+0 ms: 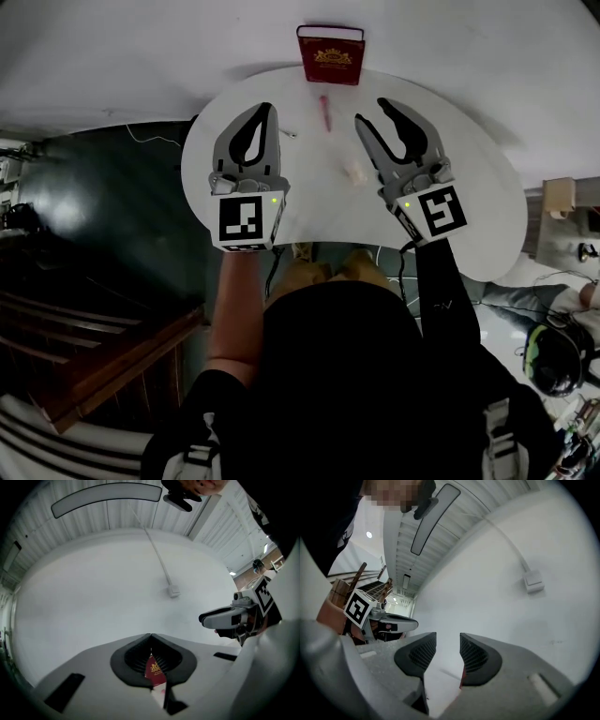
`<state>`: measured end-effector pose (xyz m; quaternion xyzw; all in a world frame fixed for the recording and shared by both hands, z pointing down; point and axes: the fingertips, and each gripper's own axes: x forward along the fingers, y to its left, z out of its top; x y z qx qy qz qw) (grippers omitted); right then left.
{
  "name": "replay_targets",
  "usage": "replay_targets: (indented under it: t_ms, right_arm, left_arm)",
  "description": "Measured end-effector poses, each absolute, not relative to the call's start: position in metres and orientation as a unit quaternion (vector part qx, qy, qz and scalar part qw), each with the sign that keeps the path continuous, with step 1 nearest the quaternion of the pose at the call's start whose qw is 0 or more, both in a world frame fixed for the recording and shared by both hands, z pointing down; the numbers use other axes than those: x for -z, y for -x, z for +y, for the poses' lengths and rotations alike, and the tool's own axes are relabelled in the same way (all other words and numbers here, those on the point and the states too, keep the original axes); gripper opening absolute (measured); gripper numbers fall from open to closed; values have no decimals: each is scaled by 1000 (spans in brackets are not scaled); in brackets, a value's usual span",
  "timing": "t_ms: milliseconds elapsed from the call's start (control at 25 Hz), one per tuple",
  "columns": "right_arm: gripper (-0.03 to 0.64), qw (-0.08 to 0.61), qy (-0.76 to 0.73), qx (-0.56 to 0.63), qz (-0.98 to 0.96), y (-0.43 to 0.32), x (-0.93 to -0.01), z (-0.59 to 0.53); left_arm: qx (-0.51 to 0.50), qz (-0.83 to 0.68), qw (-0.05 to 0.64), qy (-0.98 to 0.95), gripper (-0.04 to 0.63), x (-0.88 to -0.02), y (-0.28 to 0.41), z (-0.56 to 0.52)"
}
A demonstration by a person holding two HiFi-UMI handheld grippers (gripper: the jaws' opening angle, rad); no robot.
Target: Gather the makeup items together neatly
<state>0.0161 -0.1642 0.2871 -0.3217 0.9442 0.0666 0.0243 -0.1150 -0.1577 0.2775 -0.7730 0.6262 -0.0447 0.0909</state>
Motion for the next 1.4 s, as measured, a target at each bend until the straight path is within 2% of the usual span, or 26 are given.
replay_targets:
  t_ms: [240,480,600,760,1120,1200,1240,1400]
  right_arm:
    - [153,-62,272,-47,959,64,-328,-180]
    - [153,-242,172,-11,955,155,-443,-193]
    - [153,-314,144,28,938,171,-508,-205]
    - [153,-377,133,71,914,179,-574,-219]
    - [146,-496,101,72,860,183,-654,-237]
    - [98,-505,101,86,853,182,-660,-236]
    - [52,-507,103,94,851,182,-659,-235]
    - [51,-491,128,108,855,185,-651,-235]
  left_arm:
    - [33,621,87,778,8,-284,158,-175]
    - [3,612,76,787,8,-288,191,-198]
    - [-2,610,61,790,8,-299,208,-208]
    - [10,603,40,796,8,-318,226,-221]
    - [28,586,31,809,8,-337,258,-238]
    - [29,584,29,811,8,-339,263,-240]
    - [28,582,29,812,8,-339,265,-241]
    - [24,571,31,820,8,-340,268,-242]
